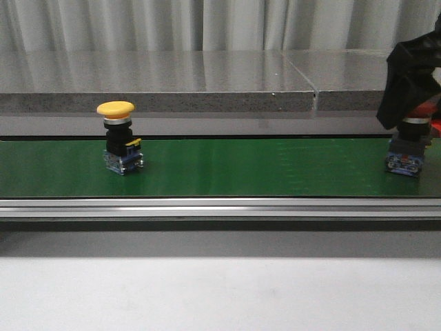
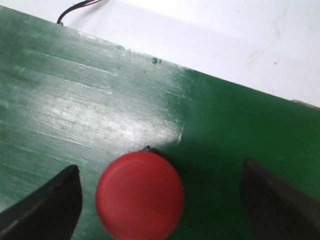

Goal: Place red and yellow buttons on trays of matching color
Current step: 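Carry the red button into the red tray and open the right gripper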

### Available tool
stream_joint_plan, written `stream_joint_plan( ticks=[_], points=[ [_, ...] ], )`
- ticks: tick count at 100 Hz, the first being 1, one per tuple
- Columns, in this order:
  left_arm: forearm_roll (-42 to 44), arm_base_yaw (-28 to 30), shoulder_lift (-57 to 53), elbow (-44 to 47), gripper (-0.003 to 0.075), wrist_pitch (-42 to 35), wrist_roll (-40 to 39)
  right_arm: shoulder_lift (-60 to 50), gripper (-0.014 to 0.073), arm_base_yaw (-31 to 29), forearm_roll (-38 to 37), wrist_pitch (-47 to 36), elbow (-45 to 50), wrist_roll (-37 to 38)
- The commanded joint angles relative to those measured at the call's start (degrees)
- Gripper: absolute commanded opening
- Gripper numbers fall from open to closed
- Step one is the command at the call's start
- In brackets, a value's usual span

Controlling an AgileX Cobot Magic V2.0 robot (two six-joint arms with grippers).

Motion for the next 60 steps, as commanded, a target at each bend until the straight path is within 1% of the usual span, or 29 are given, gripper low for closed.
stream_joint_plan(
  ticks=[1, 8, 13, 15, 18, 20, 25, 28, 40, 52, 60],
  points=[
    [-1.03, -0.29, 0.55, -1.4, -0.0019, -3.92, -0.13, -0.1, 0.0592, 0.07, 0.58, -1.8, -2.46, -0.5],
    [-1.03, -0.29, 0.55, -1.4, -0.0019, -3.92, -0.13, 0.64, 0.0476, 0.07, 0.58, -0.81, -2.76, -0.5],
    [-1.03, -0.29, 0.55, -1.4, -0.0019, -3.92, -0.13, 0.65, 0.0352, 0.02, 0.58, -0.23, -2.76, -0.45],
    [-1.03, -0.29, 0.55, -1.4, -0.0019, -3.92, -0.13, 0.65, 0.032, 0.02, 0.58, 0.12, -2.82, -0.45],
    [-1.03, -0.29, 0.55, -1.4, -0.0019, -3.92, -0.13, 0.48, 0.0246, -0.11, 0.58, 0.73, -3.06, -0.45],
    [-1.03, -0.29, 0.55, -1.4, -0.0019, -3.92, -0.13, 0.48, 0.021, -0.18, 0.58, 1.5, -3.43, -0.45],
    [-1.03, -0.29, 0.55, -1.4, -0.0019, -3.92, -0.13, 0.48, 0.0153, -0.63, 0.52, 3.72, -4.81, -0.45],
    [-1.03, -0.29, 0.55, -1.4, -0.0019, -3.92, -0.13, 0.48, 0.0139, -1.01, 0.52, 5.01, -6.14, -0.45],
    [-1.03, -0.29, 0.55, -1.4, -0.0019, -3.92, -0.13, 0.48, 0.0142, -3.97, 0.42, 9.87, -11.97, -0.45],
    [-1.03, -0.29, 0.55, -1.4, -0.0019, -3.92, -0.13, 1.02, 0.0142, -9.04, 0.42, 10.42, -17.98, -0.45],
    [-1.03, -0.29, 0.55, -1.4, -0.0019, -3.92, -0.13, 2.35, 0.0142, -13.5, 0.42, 10.36, -21.83, -0.45]
  ],
)
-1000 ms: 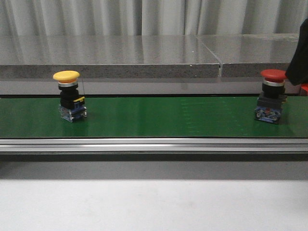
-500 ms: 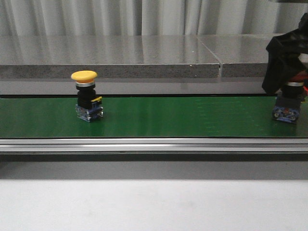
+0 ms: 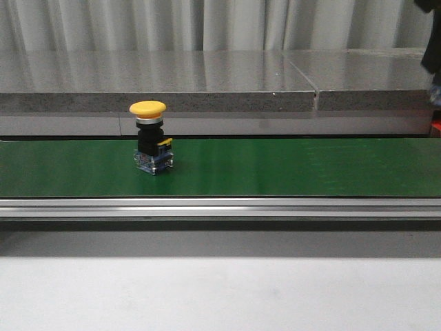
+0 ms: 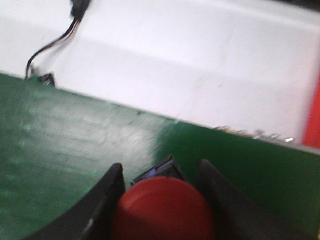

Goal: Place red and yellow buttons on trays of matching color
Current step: 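Carry the red button into the red tray and open the right gripper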

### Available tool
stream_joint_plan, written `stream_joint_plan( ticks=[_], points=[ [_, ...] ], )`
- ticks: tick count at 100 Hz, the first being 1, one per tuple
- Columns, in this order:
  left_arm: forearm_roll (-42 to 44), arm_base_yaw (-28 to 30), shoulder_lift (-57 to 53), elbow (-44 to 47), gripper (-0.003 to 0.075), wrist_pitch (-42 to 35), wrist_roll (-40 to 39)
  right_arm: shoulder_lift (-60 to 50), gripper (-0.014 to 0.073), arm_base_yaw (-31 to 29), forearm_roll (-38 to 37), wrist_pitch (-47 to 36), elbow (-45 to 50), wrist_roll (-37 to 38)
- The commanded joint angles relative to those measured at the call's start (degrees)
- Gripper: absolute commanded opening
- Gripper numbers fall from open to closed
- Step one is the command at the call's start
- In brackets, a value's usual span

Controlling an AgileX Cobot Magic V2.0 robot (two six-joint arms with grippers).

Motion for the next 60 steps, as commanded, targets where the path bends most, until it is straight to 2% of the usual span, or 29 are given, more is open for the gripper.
stream_joint_plan(
  ticks=[1, 11, 25, 60],
  points=[
    [-1.03, -0.29, 0.55, -1.4, -0.0019, -3.92, -0.13, -0.68, 0.0142, -4.6, 0.3, -1.49, -6.06, -0.45],
    [-1.03, -0.29, 0.55, -1.4, -0.0019, -3.92, -0.13, 2.49, 0.0142, -9.93, 0.3, -1.44, -10.79, -0.45],
    [-1.03, -0.29, 0.55, -1.4, -0.0019, -3.92, -0.13, 8.61, 0.0142, -14.45, 0.3, -1.49, -16.67, -0.5],
    [-1.03, -0.29, 0.55, -1.4, -0.0019, -3.92, -0.13, 22.99, 0.0142, -17.02, 0.3, -3.11, -28.03, -0.69]
  ],
)
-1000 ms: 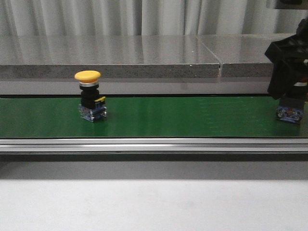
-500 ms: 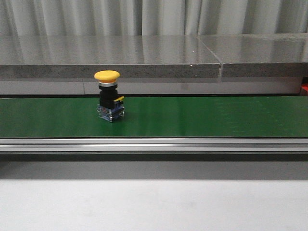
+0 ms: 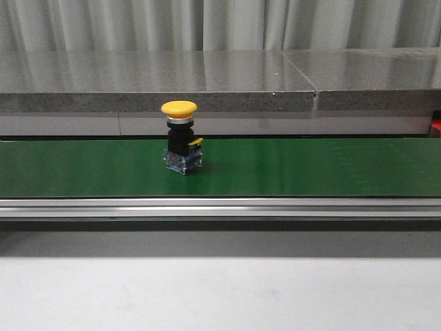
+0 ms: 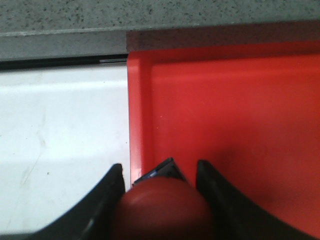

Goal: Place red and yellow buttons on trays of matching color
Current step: 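Carry the red button into the red tray and open the right gripper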

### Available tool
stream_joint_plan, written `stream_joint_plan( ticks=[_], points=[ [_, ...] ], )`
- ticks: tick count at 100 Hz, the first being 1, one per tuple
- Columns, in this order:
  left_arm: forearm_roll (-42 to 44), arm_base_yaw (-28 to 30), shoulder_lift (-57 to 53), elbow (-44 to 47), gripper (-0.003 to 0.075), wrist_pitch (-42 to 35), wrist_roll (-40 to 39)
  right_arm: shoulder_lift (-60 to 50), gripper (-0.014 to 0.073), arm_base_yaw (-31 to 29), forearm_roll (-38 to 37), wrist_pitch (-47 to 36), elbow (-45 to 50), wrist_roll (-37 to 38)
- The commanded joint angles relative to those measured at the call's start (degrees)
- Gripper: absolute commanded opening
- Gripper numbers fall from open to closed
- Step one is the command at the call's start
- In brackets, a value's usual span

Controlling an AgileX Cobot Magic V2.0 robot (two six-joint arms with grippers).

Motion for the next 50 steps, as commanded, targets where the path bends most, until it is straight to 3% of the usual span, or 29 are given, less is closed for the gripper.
stream_joint_plan(
  ticks=[1, 50],
  points=[
    [-1.03, -0.29, 0.55, -1.4, -0.0019, -3.92, -0.13, 0.17, 0.0142, -0.39, 0.51, -3.46, -4.54, -0.55],
    [-1.03, -0.29, 0.55, -1.4, -0.0019, -3.92, -0.13, 12.85, 0.0143, -0.39, -1.42, -3.06, -13.11, -0.55]
  ],
)
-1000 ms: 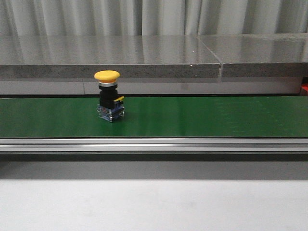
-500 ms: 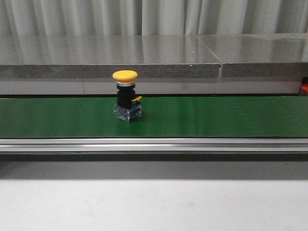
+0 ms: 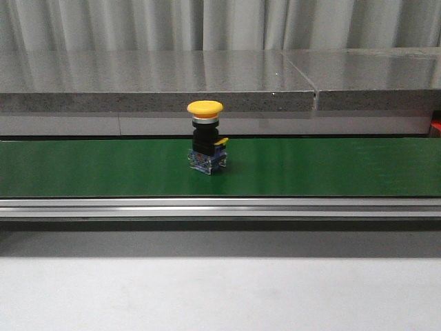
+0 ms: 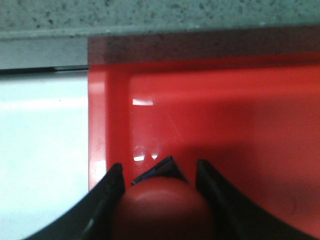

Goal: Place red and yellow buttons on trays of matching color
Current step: 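Carry the red button into the red tray and open the right gripper, then move the right gripper to the yellow button on the conveyor and grasp it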

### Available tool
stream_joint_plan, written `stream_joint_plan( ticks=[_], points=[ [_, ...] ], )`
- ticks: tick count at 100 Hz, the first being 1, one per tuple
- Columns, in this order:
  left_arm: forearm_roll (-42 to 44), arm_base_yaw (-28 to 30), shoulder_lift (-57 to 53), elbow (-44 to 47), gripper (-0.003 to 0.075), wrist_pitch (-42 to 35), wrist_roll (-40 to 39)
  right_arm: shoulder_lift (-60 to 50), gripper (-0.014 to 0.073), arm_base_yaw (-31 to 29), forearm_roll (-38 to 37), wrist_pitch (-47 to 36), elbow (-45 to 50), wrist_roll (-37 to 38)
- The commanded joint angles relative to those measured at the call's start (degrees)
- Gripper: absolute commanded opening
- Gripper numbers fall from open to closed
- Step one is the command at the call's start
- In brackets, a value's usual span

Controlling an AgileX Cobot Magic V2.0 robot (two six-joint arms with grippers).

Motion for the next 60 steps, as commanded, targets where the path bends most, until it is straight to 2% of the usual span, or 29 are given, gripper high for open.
stream_joint_plan(
  ticks=[1, 16, 22, 29, 41, 46, 53, 60],
  points=[
    [-1.03, -0.29, 0.55, -1.4, -0.0019, -3.92, -0.13, -3.01, 0.0143, -0.39, -0.07, -2.13, -2.2, -0.55],
    [-1.03, -0.29, 0.55, -1.4, -0.0019, -3.92, -0.13, -2.54, 0.0146, -0.42, -0.32, -2.02, -2.2, -0.55],
    [-1.03, -0.29, 0.55, -1.4, -0.0019, -3.92, -0.13, -2.54, 0.0175, -0.42, -0.32, -2.02, -2.2, -0.55],
    [-1.03, -0.29, 0.55, -1.4, -0.0019, -3.92, -0.13, -2.54, 0.0258, -0.42, -0.32, -1.61, -2.2, -0.55],
    [-1.03, -0.29, 0.55, -1.4, -0.0019, -3.92, -0.13, -2.54, 0.0464, -0.42, -0.32, -1.25, -2.2, -0.55],
    [-1.03, -0.29, 0.55, -1.4, -0.0019, -3.92, -0.13, -2.54, 0.0522, -0.42, -0.32, -1.25, -2.2, -0.55],
    [-1.03, -0.29, 0.55, -1.4, -0.0019, -3.92, -0.13, -2.54, 0.0573, -0.42, -0.32, -1.48, -2.2, -0.55],
    [-1.03, -0.29, 0.55, -1.4, -0.0019, -3.92, -0.13, -2.76, 0.0589, -0.42, -0.32, -1.74, -2.2, -0.55]
  ],
)
